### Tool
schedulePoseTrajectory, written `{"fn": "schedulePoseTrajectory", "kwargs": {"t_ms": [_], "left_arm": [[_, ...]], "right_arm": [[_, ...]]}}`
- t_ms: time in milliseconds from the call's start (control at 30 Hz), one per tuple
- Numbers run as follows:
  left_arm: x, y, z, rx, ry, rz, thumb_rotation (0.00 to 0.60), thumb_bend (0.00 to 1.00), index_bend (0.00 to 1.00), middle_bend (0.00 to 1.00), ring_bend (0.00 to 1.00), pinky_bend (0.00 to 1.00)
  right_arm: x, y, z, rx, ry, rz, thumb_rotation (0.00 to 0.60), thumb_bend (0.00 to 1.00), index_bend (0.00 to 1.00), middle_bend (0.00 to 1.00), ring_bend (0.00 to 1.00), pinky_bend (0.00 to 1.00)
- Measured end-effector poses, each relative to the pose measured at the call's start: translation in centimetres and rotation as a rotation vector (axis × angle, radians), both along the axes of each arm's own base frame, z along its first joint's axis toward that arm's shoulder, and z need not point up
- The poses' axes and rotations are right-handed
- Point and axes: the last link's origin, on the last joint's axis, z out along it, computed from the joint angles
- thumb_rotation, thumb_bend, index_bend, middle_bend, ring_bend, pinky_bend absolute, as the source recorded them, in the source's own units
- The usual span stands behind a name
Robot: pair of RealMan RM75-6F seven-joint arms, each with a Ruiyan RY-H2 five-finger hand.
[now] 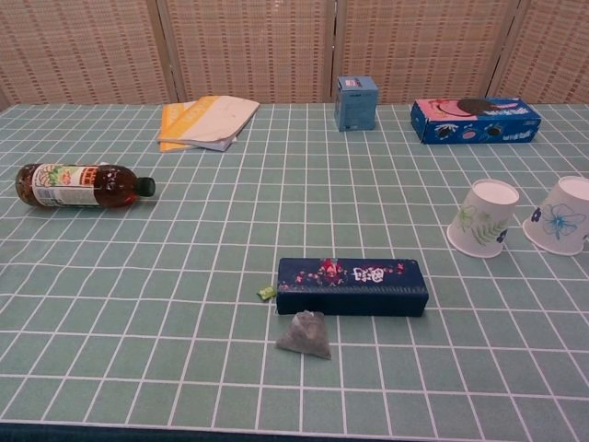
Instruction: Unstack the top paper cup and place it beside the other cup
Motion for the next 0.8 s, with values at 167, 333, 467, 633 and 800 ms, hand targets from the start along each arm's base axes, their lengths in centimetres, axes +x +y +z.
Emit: {"fn": "schedulePoseTrajectory", "kwargs": {"t_ms": [167,333,467,633,800], "left_arm": [[-0.1,0.3,0.1,-0.008,-0.009,0.002,0.6,0.5,0.0,0.0,0.0,0.0],[-0.7,1.1,0.4,-0.008,-0.034,0.035,0.6,0.5,0.0,0.0,0.0,0.0],[-0.8,1.4,0.8,-0.005,-0.041,0.034,0.6,0.5,0.0,0.0,0.0,0.0],[-0.9,1.5,0.8,-0.004,-0.032,0.035,0.6,0.49,0.0,0.0,0.0,0.0],[-0.7,1.3,0.8,-0.003,-0.029,0.025,0.6,0.5,0.0,0.0,0.0,0.0]], "right_arm": [[-1.0,1.7,-0.3,-0.048,0.004,-0.003,0.6,0.18,0.06,0.0,0.0,0.0],[-1.3,1.8,-0.1,-0.069,-0.02,-0.009,0.6,0.18,0.06,0.0,0.0,0.0],[-1.3,1.8,0.0,-0.073,-0.021,-0.012,0.6,0.18,0.06,0.0,0.0,0.0],[-1.4,1.4,-0.1,-0.069,-0.018,-0.015,0.6,0.18,0.06,0.0,0.0,0.0],[-1.5,1.3,-0.4,-0.057,-0.008,-0.018,0.6,0.18,0.06,0.0,0.0,0.0]]}}
